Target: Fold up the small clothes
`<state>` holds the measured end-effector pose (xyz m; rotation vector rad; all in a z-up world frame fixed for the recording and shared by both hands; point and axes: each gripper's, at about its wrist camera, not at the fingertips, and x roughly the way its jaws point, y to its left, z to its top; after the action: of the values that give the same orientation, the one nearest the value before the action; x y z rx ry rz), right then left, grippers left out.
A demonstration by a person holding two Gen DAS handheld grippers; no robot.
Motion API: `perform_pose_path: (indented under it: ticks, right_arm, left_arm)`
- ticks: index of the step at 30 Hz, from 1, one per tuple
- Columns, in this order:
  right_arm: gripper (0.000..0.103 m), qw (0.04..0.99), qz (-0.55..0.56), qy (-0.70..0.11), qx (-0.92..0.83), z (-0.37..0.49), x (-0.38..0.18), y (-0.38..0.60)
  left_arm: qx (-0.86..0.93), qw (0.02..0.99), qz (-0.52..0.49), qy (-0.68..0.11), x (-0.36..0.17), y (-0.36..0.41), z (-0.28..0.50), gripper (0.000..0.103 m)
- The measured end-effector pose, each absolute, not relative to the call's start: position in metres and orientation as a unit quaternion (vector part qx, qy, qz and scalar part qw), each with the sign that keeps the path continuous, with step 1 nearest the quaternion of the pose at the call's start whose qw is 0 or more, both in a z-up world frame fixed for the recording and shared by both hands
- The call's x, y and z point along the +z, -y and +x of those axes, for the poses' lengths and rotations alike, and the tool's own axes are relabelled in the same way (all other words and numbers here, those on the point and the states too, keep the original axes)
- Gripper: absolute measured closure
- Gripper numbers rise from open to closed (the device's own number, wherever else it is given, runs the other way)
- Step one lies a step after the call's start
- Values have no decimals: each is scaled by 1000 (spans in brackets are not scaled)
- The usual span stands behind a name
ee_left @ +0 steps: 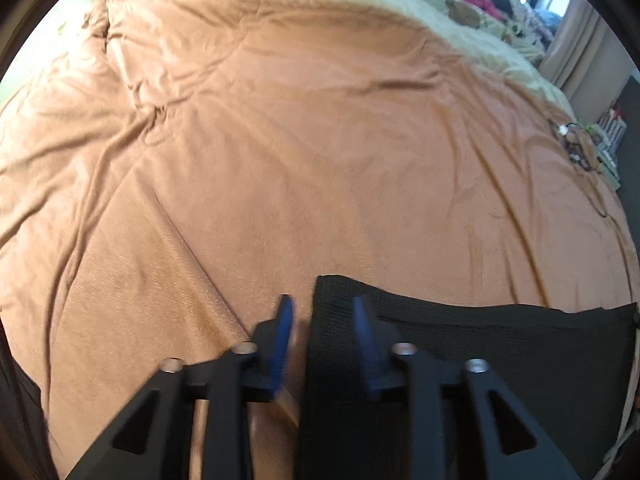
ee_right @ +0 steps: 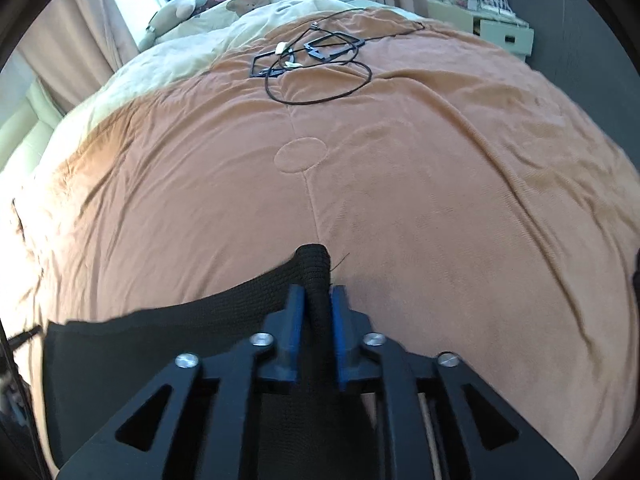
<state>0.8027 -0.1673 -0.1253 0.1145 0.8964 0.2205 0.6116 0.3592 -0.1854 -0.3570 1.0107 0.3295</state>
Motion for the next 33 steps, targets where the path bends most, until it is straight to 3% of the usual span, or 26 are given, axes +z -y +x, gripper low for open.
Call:
perform_pose_path:
  ticks: [4,19,33]
  right_arm:
    - [72,899,59,-416,122,776,-112,167]
    - [72,910,32,-390,139,651,-107,174]
    - [72,875,-18,-460,148,586,-153,174]
  left_arm:
    - [143,859,-161,-465,-170,-347,593,63]
    - [93,872,-166,-452,-140,-291,501,59]
    - [61,848,-191,-491,-191,-266,421,59]
